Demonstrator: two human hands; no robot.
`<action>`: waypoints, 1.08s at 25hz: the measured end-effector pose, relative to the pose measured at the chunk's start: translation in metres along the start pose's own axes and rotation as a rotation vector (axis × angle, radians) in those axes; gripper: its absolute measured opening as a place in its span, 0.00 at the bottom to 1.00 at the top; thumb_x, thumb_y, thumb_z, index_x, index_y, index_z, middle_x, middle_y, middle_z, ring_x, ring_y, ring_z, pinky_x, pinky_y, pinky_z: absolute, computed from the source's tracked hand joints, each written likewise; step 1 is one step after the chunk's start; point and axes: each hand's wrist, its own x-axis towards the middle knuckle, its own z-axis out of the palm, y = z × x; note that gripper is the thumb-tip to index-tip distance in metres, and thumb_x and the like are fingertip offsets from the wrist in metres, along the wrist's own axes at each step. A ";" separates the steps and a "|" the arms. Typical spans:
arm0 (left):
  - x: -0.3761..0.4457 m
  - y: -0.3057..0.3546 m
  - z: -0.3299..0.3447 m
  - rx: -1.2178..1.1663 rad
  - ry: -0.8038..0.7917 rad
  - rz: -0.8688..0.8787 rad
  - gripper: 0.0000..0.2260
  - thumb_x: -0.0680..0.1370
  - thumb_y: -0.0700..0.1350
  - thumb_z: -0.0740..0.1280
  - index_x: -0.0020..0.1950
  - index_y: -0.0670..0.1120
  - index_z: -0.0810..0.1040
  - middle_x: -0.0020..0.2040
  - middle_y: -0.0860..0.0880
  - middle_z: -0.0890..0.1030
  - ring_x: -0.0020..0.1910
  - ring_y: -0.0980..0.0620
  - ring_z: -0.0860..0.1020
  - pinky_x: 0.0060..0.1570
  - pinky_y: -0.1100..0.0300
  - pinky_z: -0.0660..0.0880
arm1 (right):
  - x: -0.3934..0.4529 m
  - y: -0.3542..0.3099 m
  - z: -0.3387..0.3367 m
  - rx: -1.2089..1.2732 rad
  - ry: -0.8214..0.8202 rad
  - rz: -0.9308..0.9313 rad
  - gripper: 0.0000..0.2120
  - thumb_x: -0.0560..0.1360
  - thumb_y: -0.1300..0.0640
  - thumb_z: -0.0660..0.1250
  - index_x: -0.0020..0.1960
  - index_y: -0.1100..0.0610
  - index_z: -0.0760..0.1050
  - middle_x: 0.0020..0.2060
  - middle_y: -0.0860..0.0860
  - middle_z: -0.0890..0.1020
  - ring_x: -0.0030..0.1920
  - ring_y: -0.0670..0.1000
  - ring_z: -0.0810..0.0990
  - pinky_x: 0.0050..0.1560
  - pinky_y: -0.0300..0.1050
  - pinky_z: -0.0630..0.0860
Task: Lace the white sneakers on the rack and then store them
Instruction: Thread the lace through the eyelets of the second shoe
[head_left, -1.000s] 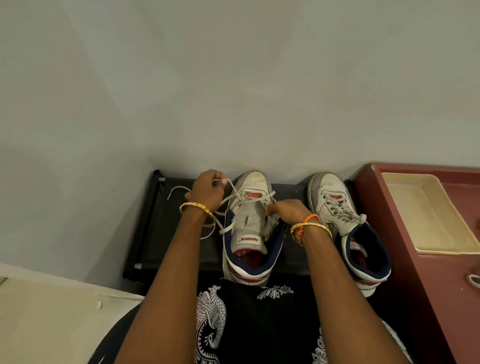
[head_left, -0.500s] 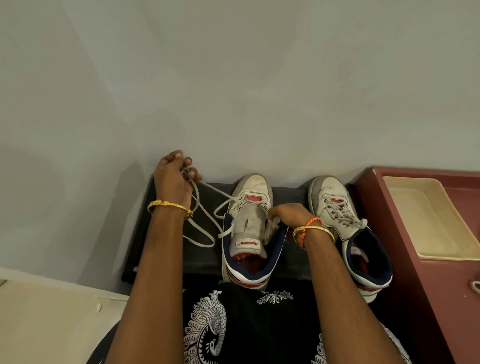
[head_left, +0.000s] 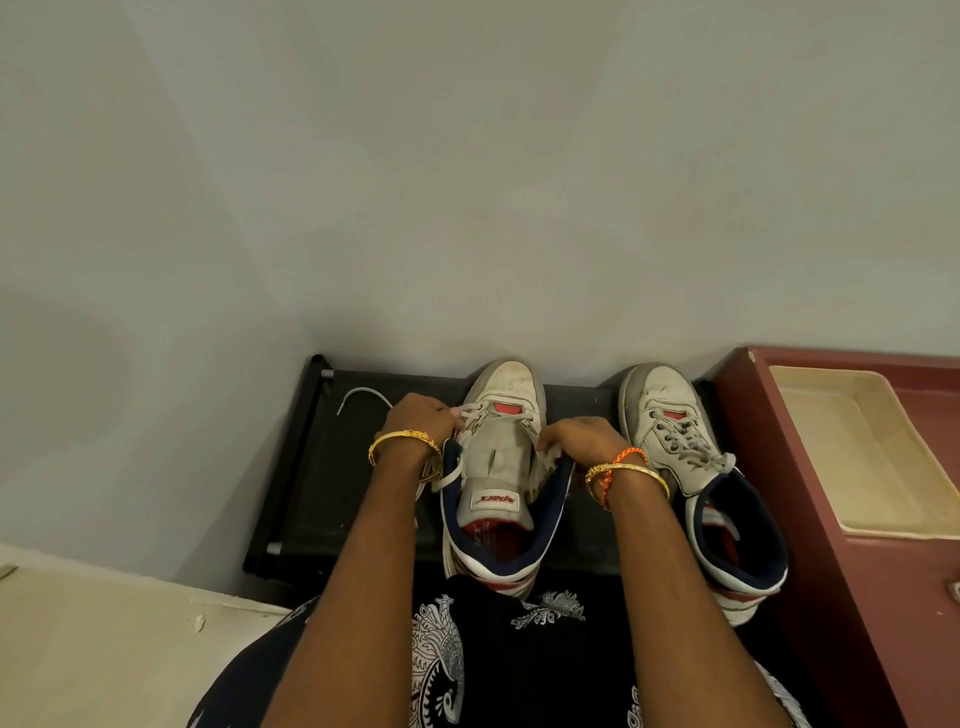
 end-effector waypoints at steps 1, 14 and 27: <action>0.000 0.000 0.000 0.005 0.005 -0.040 0.10 0.78 0.45 0.64 0.47 0.39 0.81 0.43 0.46 0.80 0.49 0.46 0.76 0.55 0.53 0.71 | 0.000 0.000 -0.002 -0.009 -0.005 -0.003 0.04 0.72 0.65 0.66 0.38 0.62 0.74 0.35 0.52 0.74 0.35 0.48 0.71 0.31 0.39 0.66; 0.003 0.008 -0.012 -0.207 -0.031 0.092 0.09 0.76 0.33 0.61 0.48 0.46 0.76 0.49 0.46 0.78 0.48 0.49 0.77 0.54 0.56 0.74 | 0.012 0.002 -0.005 0.011 0.035 -0.167 0.06 0.74 0.64 0.67 0.39 0.57 0.74 0.38 0.54 0.79 0.38 0.48 0.75 0.35 0.38 0.72; 0.000 0.020 -0.011 -0.134 -0.046 -0.014 0.15 0.78 0.50 0.64 0.46 0.39 0.81 0.49 0.41 0.81 0.49 0.43 0.77 0.57 0.50 0.72 | 0.003 -0.010 -0.002 0.106 0.092 -0.304 0.07 0.75 0.65 0.64 0.40 0.56 0.75 0.34 0.50 0.78 0.33 0.44 0.76 0.35 0.33 0.73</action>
